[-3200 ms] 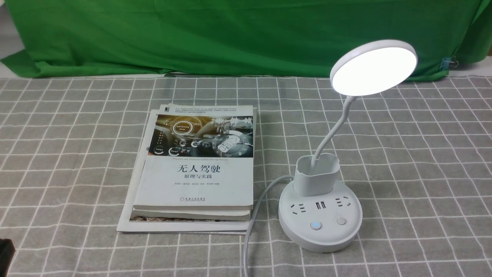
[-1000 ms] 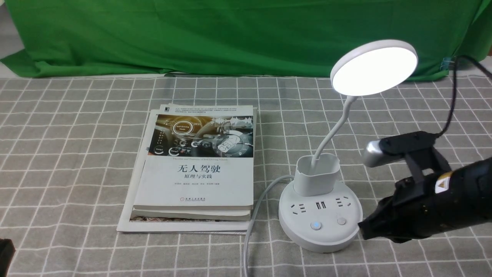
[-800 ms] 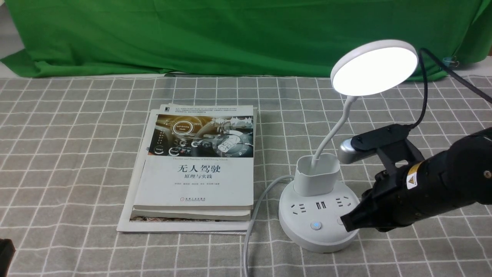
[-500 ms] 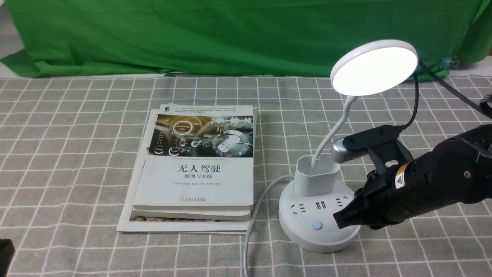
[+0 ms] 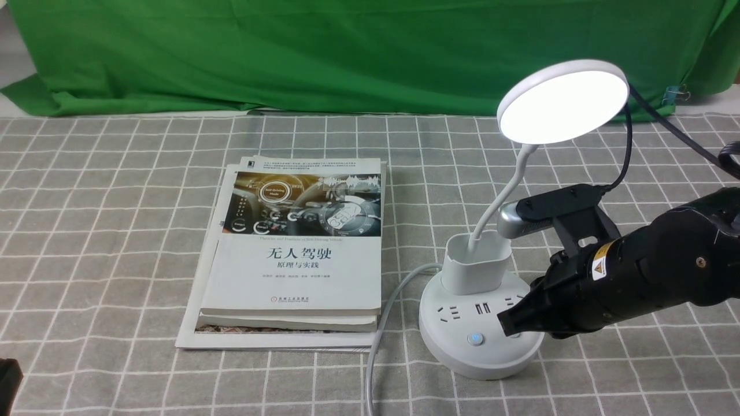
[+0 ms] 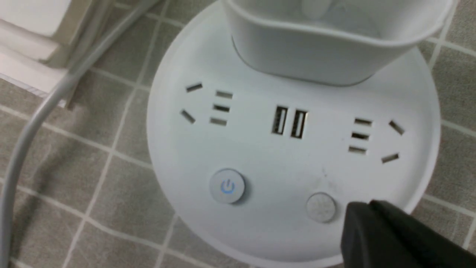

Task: Turn off the desk lamp on the grey coffee tablecloth by hand.
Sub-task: 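Press the power button on the lamp base to turn the lamp off with the right gripper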

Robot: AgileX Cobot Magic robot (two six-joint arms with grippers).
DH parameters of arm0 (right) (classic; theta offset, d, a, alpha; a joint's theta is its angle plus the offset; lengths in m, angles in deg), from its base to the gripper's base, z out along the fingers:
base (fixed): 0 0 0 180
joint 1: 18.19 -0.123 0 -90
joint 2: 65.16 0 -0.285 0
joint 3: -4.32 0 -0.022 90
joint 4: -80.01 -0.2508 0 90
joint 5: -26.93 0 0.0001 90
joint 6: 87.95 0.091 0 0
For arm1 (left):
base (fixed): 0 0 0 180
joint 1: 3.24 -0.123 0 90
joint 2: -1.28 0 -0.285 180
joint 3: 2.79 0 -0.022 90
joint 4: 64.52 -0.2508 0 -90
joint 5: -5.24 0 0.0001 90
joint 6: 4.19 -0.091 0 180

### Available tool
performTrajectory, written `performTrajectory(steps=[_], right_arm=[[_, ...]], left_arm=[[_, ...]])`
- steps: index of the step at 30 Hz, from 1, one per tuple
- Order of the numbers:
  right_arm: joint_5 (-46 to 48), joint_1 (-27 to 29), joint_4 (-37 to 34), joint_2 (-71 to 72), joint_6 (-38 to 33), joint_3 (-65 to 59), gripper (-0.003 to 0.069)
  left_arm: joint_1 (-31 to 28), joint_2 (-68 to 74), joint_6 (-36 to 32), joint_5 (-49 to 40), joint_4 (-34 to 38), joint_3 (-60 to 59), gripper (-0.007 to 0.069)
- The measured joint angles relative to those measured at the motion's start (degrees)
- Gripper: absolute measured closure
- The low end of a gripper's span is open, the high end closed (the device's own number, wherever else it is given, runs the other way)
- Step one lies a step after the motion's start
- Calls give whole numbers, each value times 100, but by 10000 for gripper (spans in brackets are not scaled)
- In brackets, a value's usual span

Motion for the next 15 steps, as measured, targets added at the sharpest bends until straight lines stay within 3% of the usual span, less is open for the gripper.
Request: performTrajectory(steps=[15], right_arm=[[282,-1,0,0,-150,227,634]], left_arm=[[0,0,0,0,0,0,624]])
